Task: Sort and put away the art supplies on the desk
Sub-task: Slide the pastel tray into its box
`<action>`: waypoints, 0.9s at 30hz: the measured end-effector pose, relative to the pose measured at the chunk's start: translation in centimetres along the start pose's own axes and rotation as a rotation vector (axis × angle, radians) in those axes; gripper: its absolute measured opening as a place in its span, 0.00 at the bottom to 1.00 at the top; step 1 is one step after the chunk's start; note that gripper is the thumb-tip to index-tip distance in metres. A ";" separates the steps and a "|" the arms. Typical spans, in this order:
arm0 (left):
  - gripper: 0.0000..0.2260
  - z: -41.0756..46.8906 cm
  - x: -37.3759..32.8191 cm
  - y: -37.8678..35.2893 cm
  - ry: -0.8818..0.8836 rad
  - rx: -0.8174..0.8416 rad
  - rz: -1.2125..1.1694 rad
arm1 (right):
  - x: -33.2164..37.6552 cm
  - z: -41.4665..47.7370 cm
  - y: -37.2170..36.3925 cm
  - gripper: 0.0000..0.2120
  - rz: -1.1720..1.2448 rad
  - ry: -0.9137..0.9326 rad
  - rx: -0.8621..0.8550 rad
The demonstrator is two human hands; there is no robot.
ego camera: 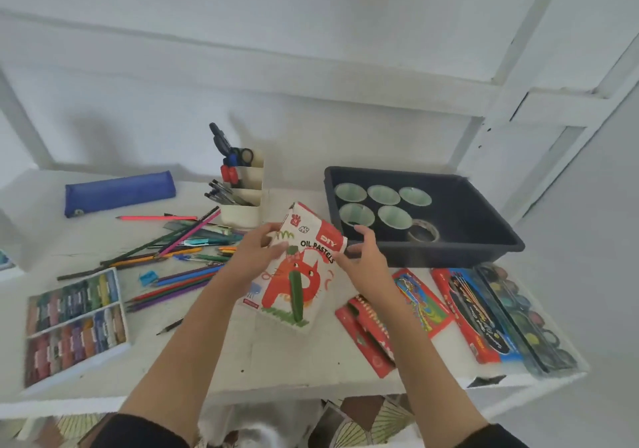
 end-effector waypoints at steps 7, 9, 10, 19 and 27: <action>0.14 -2.0 -3.7 3.9 -0.248 -0.017 0.016 | 6.6 2.5 -0.4 0.26 -0.109 0.318 0.022; 0.15 -2.5 -4.4 5.0 -0.315 -0.067 -0.010 | 8.6 2.5 -1.0 0.25 -0.091 0.395 0.024; 0.14 -2.7 -4.7 5.7 -0.345 -0.093 -0.025 | 9.6 2.3 -1.3 0.25 -0.075 0.443 0.005; 0.15 -4.8 -6.0 13.7 -0.535 -0.224 -0.068 | 17.6 0.4 -6.1 0.14 -0.001 0.758 0.018; 0.19 -5.8 -10.4 23.1 -0.686 -0.252 0.001 | 26.2 -1.0 -11.0 0.09 -0.054 0.717 0.211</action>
Point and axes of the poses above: each hand's wrist, its own z-axis towards the middle knuckle, its own y-axis out of the back of the hand, x = y × z, the point moved 4 cm from there along z, towards the middle knuckle, and after that the axes turned 7 degrees about -x, right-handed, at the moved point
